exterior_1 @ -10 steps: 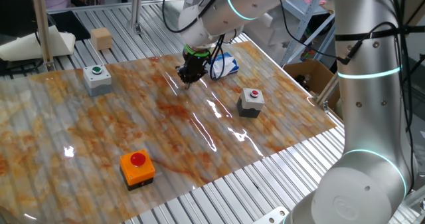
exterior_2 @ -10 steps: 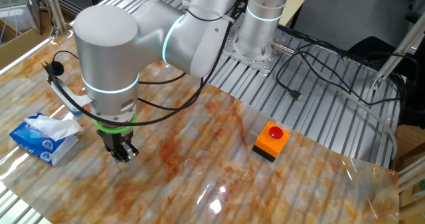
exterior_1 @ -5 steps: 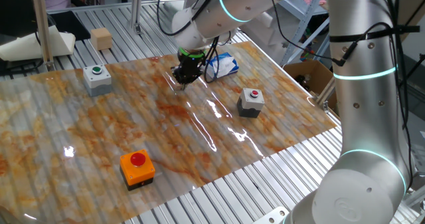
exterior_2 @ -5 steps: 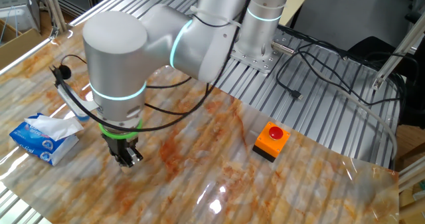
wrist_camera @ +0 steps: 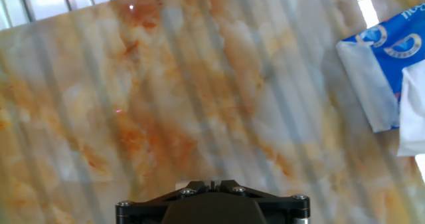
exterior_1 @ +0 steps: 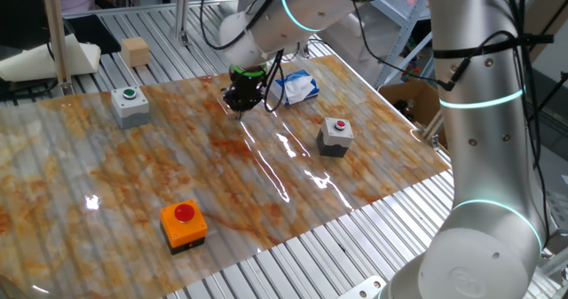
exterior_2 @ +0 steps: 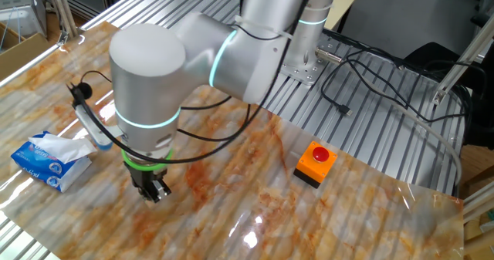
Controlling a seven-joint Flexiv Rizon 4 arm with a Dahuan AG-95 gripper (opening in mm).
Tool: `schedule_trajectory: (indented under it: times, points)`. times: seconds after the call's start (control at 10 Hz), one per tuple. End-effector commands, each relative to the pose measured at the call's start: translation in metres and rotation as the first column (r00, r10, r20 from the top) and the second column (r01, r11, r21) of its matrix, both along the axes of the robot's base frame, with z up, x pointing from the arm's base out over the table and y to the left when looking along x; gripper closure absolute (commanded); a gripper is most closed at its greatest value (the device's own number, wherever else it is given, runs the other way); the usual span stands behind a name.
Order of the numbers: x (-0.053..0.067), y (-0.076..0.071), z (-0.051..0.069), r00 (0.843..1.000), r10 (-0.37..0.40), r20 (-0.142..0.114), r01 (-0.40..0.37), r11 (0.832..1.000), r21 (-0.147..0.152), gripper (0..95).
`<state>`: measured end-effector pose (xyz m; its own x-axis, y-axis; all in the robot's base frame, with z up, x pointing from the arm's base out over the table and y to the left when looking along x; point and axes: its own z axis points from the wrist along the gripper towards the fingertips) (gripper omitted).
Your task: Use the gripper to push the small block from left to right
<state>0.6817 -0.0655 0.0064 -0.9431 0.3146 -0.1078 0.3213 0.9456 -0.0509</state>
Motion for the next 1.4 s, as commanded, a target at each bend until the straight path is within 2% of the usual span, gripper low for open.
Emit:
schedule_trajectory:
  times: [0.1, 0.6, 0.8, 0.9, 1.2, 1.3, 1.4]
  points:
    - [-0.001, 0.005, -0.001, 1.000, -0.014, 0.004, 0.014, 1.000, -0.002, 95.0]
    - [-0.006, 0.025, -0.004, 0.999, -0.053, 0.008, 0.053, 0.999, -0.011, 95.0]
    - [-0.006, 0.029, -0.002, 0.999, -0.049, 0.001, 0.049, 0.999, -0.007, 95.0]
    - [-0.004, 0.034, -0.004, 0.997, -0.073, 0.006, 0.073, 0.997, -0.007, 95.0]
    - [-0.003, 0.033, -0.001, 0.999, -0.044, -0.002, 0.044, 0.999, -0.023, 95.0]
    - [-0.004, 0.032, 0.003, 0.999, -0.036, -0.016, 0.036, 0.999, -0.017, 95.0]
    - [-0.004, 0.032, 0.004, 0.999, -0.038, -0.015, 0.038, 0.999, -0.018, 95.0]
